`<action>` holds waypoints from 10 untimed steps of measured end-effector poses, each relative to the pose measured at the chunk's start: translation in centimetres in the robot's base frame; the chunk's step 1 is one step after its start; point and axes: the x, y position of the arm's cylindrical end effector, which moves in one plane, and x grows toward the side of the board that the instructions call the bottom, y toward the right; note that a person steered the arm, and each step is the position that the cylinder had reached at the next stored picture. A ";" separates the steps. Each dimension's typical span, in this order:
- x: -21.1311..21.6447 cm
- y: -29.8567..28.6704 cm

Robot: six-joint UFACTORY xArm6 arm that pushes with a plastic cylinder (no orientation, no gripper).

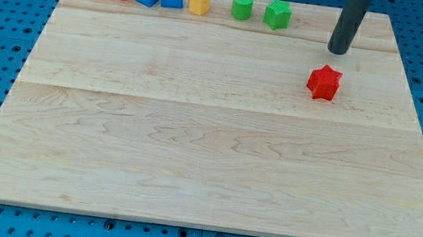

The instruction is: Push the green star closer to the red star

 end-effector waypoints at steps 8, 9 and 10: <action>-1.0 -6.7; -3.9 -7.9; -1.1 -3.0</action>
